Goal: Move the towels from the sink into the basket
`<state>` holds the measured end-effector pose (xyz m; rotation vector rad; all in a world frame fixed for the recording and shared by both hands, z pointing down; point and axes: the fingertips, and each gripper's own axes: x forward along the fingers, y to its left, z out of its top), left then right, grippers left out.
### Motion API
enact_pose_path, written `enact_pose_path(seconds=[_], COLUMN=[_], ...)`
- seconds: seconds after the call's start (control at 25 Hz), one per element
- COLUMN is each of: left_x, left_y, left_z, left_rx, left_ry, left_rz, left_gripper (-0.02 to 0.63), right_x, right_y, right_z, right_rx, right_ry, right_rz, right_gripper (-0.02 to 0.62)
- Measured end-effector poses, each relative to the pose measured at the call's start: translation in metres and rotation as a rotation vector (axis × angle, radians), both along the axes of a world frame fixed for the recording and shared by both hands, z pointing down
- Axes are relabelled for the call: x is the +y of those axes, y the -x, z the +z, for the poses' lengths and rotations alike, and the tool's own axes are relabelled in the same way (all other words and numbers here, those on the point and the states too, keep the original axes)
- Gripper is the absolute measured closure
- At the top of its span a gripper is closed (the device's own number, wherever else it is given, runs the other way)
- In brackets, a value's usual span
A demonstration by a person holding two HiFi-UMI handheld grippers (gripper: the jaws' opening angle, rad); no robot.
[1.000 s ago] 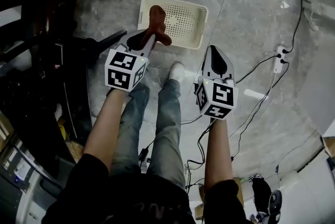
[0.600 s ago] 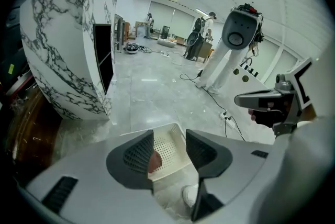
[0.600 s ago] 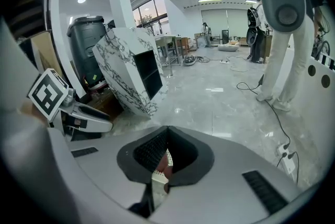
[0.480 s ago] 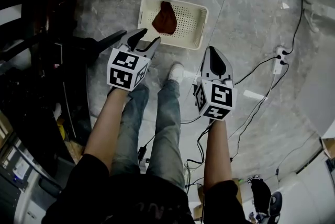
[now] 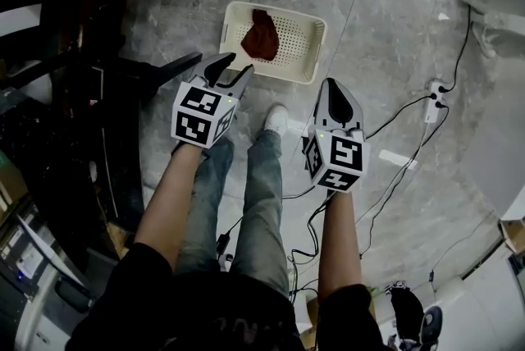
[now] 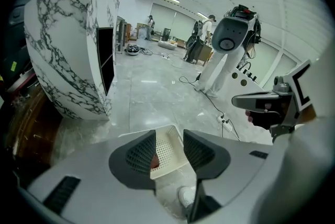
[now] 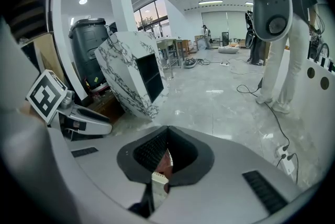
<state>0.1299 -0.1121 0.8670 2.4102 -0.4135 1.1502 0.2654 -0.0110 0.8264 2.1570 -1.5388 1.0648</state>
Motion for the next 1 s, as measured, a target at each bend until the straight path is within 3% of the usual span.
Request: enact_pose_path(seconds=[0.24,0.4,0.72,1.0], left_x=[-0.001,0.001,0.002,-0.017], left_y=[0.002,0.001,-0.001,0.006], left_z=[-0.024,-0.043,-0.085,-0.154], left_rx=[0.034,0.055,0.093,0.141], left_ry=[-0.019,-0.033,-0.06,-0.119], left_rz=[-0.031,-0.034,-0.024,-0.065], left_gripper=[0.543,0.58,0.589,0.589], right_x=[-0.007,-0.01,-0.015,-0.03], right_y=[0.002,0.005,0.007,0.015], right_z=[-0.023,-0.043,-0.086,-0.151], right_rx=[0.016,0.028,0.047,0.076], right_ry=[-0.019,-0.033,-0.056,-0.104], right_rz=[-0.01,-0.018,-0.019,-0.027], right_gripper=[0.58,0.58,0.581,0.581])
